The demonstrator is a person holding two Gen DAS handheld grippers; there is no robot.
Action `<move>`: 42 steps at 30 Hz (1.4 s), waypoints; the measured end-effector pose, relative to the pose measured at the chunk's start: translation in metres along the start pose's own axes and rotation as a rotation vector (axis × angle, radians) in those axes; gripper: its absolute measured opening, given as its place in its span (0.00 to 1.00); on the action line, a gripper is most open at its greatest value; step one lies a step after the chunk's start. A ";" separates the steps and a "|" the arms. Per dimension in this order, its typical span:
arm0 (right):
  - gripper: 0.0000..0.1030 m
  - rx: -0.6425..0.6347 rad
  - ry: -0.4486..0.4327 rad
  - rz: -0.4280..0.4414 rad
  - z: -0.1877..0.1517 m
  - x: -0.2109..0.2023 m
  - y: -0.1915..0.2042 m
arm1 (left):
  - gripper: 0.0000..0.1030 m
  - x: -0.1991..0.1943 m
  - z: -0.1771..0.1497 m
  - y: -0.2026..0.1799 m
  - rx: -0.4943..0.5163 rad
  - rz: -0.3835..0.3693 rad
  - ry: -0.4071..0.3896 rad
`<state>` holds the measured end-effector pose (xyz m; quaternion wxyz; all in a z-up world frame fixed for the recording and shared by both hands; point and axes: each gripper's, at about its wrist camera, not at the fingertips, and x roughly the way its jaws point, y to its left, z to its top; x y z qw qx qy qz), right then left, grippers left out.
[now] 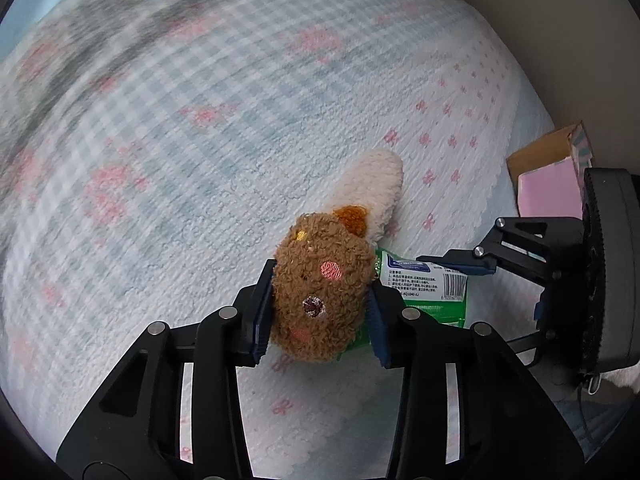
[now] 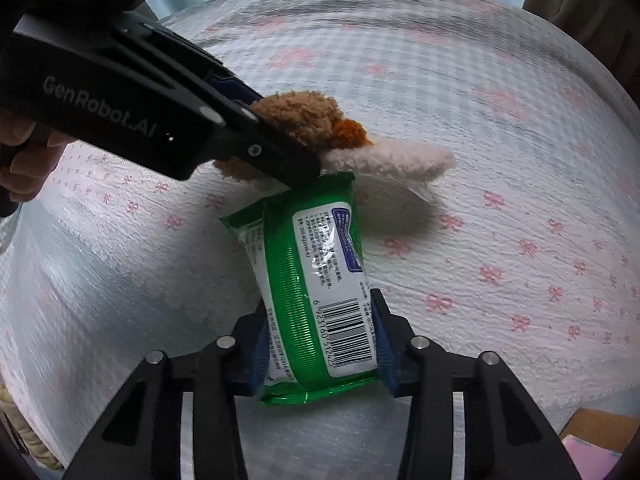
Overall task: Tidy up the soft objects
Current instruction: 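Grasp the brown plush with the left tool while the right tool grasps the green packet, then lift the brown plush and green packet and carry them over the box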
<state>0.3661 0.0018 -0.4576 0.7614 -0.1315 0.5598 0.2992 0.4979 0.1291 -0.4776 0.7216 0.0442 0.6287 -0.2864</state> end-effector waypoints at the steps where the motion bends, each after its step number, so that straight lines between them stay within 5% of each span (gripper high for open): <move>1: 0.38 0.003 0.000 -0.005 0.000 -0.002 -0.001 | 0.35 -0.005 0.000 -0.002 -0.004 0.003 -0.010; 18: 0.37 0.093 -0.126 -0.070 -0.033 -0.134 0.001 | 0.35 -0.128 -0.027 -0.079 0.021 0.084 -0.169; 31: 0.37 0.202 -0.256 -0.145 -0.097 -0.288 0.000 | 0.35 -0.228 -0.069 -0.208 0.023 0.139 -0.324; 42: 0.37 0.419 -0.286 -0.211 -0.166 -0.372 -0.057 | 0.35 -0.231 -0.055 -0.327 0.072 0.134 -0.376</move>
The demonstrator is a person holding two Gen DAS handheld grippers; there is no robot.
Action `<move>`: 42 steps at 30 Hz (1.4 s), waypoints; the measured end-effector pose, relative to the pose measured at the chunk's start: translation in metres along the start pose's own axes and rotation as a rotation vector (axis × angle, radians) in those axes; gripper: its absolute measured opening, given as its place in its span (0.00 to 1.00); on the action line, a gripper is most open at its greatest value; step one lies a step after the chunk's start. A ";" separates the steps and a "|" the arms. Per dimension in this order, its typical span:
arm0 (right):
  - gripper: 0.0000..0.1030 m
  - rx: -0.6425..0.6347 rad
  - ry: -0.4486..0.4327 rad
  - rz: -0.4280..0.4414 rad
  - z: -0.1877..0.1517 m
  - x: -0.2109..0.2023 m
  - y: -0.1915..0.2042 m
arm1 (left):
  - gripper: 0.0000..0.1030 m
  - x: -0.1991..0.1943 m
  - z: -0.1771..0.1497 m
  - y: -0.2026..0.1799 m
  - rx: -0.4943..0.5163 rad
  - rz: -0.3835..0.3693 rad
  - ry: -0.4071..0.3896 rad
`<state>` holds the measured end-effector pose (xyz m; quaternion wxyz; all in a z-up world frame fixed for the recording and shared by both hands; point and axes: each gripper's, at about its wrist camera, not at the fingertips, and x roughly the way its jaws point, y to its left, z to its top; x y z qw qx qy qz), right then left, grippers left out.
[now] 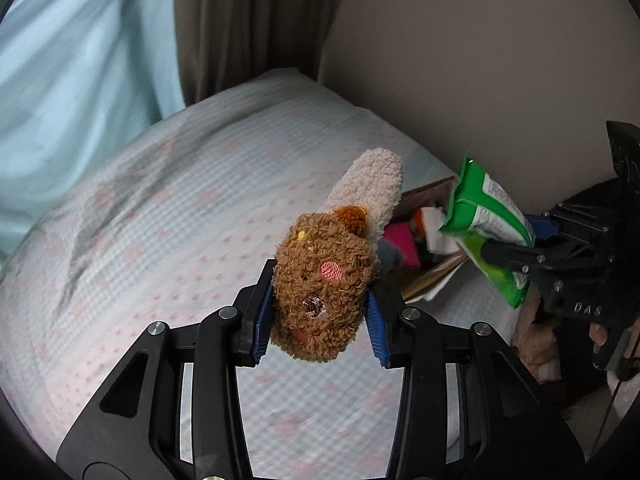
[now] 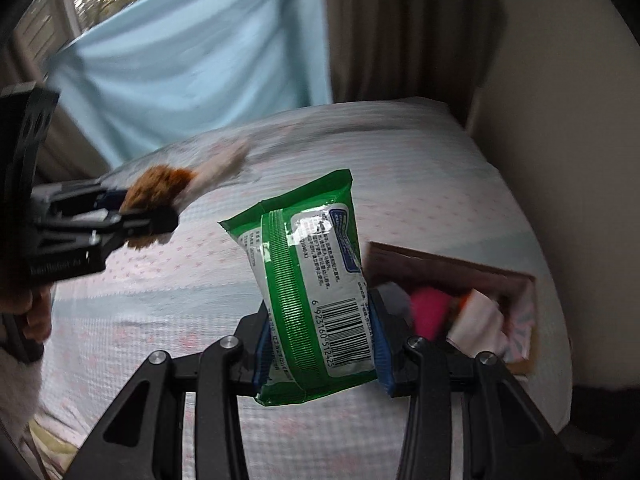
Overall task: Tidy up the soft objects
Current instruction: 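Lift the brown plush and green packet and carry them over the box, then open both tools to release the plush and packet into the box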
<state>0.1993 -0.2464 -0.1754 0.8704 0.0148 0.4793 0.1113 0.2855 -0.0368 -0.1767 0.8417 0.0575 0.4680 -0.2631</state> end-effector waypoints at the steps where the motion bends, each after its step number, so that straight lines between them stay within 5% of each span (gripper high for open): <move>1: 0.37 0.016 0.002 -0.011 -0.002 -0.004 -0.011 | 0.35 0.003 0.003 -0.008 -0.003 -0.002 0.001; 8: 0.37 0.105 0.016 -0.058 -0.015 -0.018 -0.093 | 0.35 0.042 0.021 -0.081 -0.015 0.059 0.044; 17: 0.37 0.210 0.088 -0.048 -0.034 0.017 -0.190 | 0.35 0.145 0.036 -0.150 -0.075 0.062 0.142; 27: 0.37 0.352 0.199 0.018 -0.049 0.084 -0.259 | 0.35 0.239 0.027 -0.152 -0.248 0.161 0.249; 37: 0.37 0.386 0.292 0.032 -0.047 0.137 -0.278 | 0.35 0.302 0.036 -0.140 -0.265 0.218 0.362; 40: 0.38 0.404 0.313 0.016 -0.045 0.141 -0.281 | 0.51 0.308 0.039 -0.141 -0.248 0.227 0.383; 42: 0.46 0.405 0.337 0.020 -0.044 0.146 -0.282 | 1.00 0.309 0.040 -0.141 -0.223 0.255 0.389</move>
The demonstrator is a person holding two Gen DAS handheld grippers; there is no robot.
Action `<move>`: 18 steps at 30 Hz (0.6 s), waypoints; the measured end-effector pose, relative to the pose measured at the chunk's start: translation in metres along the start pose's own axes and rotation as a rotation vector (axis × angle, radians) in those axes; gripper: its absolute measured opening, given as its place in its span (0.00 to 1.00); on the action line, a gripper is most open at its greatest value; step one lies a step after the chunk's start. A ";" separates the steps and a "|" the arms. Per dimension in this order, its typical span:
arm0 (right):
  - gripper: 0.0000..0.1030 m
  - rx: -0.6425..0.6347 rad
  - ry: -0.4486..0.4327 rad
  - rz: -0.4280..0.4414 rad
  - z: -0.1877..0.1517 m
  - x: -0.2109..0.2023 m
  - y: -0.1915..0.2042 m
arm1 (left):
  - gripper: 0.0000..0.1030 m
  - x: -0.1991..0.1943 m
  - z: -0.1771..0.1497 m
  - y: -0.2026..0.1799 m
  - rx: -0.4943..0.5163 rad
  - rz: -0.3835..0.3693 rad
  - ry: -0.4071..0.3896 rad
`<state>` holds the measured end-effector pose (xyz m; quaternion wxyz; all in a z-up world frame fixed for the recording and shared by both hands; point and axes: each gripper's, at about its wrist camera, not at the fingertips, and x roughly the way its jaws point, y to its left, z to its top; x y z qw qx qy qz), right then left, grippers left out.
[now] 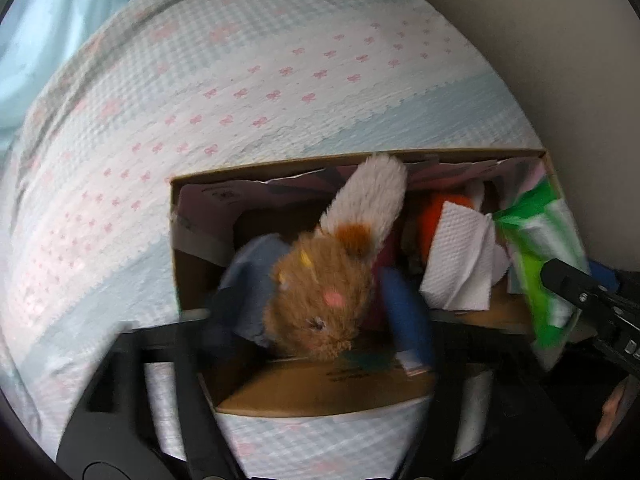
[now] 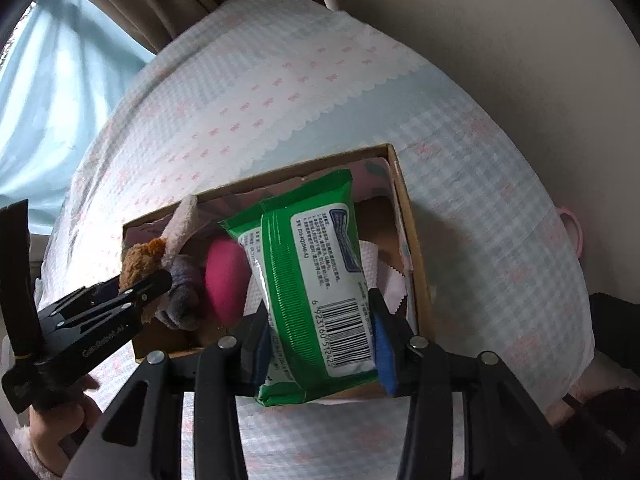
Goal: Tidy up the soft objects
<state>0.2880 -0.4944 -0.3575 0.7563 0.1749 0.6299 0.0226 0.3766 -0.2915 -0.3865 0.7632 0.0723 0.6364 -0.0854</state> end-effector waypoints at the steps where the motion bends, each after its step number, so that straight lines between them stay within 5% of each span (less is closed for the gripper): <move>1: 0.66 0.001 -0.001 0.002 0.000 0.000 0.000 | 1.00 -0.004 -0.001 0.001 0.006 0.009 -0.016; 2: 0.92 0.004 -0.005 0.008 0.001 0.000 -0.001 | 1.00 -0.007 -0.003 0.001 0.017 0.018 -0.031; 3: 1.00 0.010 -0.013 0.007 0.001 -0.002 -0.003 | 1.00 -0.009 -0.004 0.001 0.024 0.017 -0.031; 18: 1.00 0.008 -0.090 0.016 -0.013 -0.032 0.012 | 1.00 -0.053 -0.032 0.011 0.005 -0.038 -0.098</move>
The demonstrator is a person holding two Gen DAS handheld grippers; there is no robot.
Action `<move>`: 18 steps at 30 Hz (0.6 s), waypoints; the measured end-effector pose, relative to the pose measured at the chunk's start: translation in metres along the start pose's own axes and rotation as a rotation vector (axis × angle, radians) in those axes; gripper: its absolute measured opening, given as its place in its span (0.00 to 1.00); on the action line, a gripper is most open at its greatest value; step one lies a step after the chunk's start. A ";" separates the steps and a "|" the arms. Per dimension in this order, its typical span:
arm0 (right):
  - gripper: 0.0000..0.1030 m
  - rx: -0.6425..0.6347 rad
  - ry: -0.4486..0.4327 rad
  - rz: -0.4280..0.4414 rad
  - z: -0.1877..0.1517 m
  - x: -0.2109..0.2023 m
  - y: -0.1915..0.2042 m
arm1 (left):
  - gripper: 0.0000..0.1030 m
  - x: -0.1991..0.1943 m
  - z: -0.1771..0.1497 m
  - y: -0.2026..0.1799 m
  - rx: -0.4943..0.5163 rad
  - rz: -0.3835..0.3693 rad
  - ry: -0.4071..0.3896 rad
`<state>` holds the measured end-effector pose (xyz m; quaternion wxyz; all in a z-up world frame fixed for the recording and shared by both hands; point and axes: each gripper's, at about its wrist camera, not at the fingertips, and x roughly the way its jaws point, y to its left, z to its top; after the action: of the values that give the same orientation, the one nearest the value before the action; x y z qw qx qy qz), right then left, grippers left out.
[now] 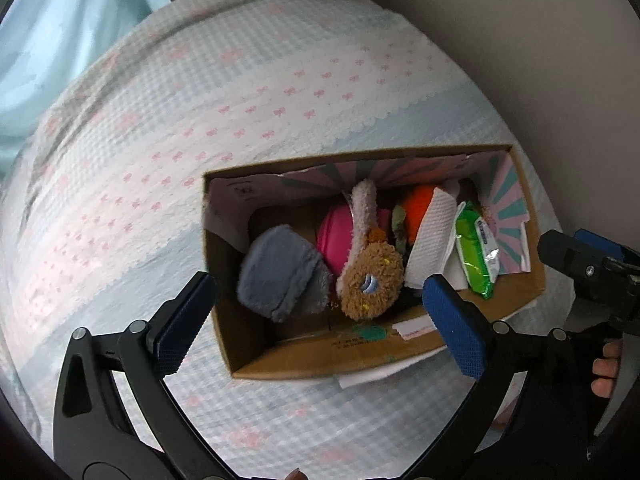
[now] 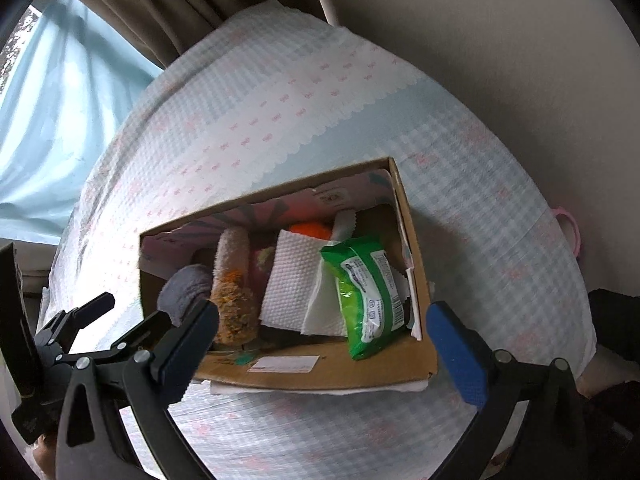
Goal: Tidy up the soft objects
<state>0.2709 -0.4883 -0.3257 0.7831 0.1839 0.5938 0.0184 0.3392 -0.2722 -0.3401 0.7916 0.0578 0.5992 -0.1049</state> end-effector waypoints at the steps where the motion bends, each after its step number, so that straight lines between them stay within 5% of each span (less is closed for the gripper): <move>1: 1.00 -0.003 -0.008 0.001 -0.001 -0.004 0.003 | 1.00 -0.008 -0.002 0.003 -0.006 -0.007 -0.011; 9: 1.00 -0.062 -0.112 -0.007 -0.018 -0.060 0.044 | 1.00 -0.077 -0.026 0.029 -0.017 -0.020 -0.114; 18: 1.00 -0.161 -0.345 -0.053 -0.057 -0.171 0.115 | 1.00 -0.209 -0.071 0.084 -0.061 -0.032 -0.345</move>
<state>0.1885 -0.4086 -0.1450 0.8856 0.1056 0.4522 0.0134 0.2381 -0.1554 -0.1615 0.8823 0.0055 0.4581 -0.1077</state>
